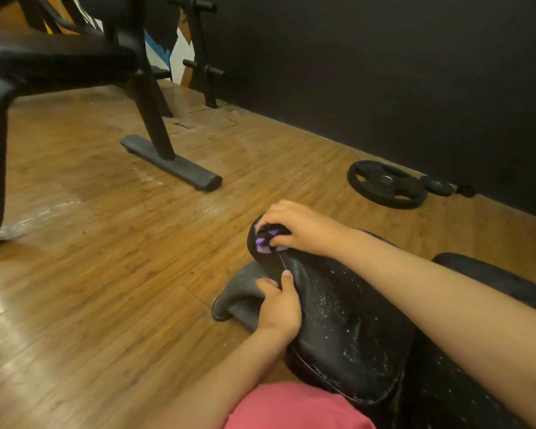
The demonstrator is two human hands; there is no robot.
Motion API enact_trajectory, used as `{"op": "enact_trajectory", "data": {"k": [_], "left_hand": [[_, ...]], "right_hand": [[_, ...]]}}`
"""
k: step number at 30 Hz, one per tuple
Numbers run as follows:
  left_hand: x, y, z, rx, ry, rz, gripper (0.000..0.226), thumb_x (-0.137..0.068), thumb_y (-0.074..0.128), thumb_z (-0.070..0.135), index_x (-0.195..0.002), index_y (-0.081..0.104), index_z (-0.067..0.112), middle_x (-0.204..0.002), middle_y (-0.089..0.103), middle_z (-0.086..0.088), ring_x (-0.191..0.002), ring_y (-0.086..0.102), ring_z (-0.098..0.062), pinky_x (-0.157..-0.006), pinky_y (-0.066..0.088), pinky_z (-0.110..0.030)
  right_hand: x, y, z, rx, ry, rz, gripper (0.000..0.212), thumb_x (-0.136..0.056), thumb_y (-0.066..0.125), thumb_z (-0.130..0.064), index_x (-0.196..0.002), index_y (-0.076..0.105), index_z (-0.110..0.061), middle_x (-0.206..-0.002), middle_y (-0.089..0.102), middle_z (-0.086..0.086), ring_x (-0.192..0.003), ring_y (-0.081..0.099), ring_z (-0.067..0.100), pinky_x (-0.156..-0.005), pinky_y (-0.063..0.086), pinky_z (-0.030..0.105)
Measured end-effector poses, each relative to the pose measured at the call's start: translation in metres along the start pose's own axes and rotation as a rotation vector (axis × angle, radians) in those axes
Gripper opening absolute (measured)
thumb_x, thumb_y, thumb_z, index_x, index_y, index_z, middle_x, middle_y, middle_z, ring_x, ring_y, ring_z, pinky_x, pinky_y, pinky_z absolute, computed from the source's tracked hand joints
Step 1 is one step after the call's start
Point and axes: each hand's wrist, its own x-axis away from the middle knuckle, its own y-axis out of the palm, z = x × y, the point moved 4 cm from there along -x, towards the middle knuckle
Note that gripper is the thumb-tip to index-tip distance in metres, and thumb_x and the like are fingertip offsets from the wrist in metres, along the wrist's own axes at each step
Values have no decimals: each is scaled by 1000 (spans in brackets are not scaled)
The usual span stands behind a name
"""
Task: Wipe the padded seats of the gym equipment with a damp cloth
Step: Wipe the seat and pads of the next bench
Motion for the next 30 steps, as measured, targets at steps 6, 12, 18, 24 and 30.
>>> {"op": "enact_trajectory", "data": {"k": [6,12,18,24,30], "left_hand": [[-3,0,1,-15,29,17,34,-102,28,46,-100,30,13,-81,47,1,-93,49,-25,-83,31,-34],[-5,1,-4,-44,10,31,35,-101,28,48,-108,32,14,-102,57,-10,-98,54,-29,-83,35,-36],[-5,3,-6,-122,-25,16,41,-100,24,51,-118,32,15,-110,57,-15,-107,56,-34,-88,42,-41],[-1,1,-4,-118,-20,20,40,-99,24,53,-110,33,15,-112,61,-16,-105,56,-33,-85,40,-40],[-3,1,-5,-109,-15,26,40,-99,24,54,-106,32,16,-109,61,-15,-101,56,-33,-79,36,-38]], "right_hand": [[-50,-8,20,-52,102,109,31,-86,68,-14,-116,66,-15,-112,63,1,-102,48,9,-86,35,24],[-8,-4,4,-125,86,4,33,-79,73,-9,-110,69,-17,-103,63,-7,-95,50,2,-79,34,4],[33,0,-1,-120,66,-18,32,-80,74,-15,-111,69,-23,-100,66,-8,-94,51,4,-83,38,15],[-30,-13,31,-119,161,217,31,-78,71,-4,-107,70,-15,-95,60,-13,-92,52,2,-76,34,6],[-18,-4,57,-416,276,250,26,-82,69,0,-107,68,-5,-97,66,-4,-85,57,-9,-82,42,9]]}}
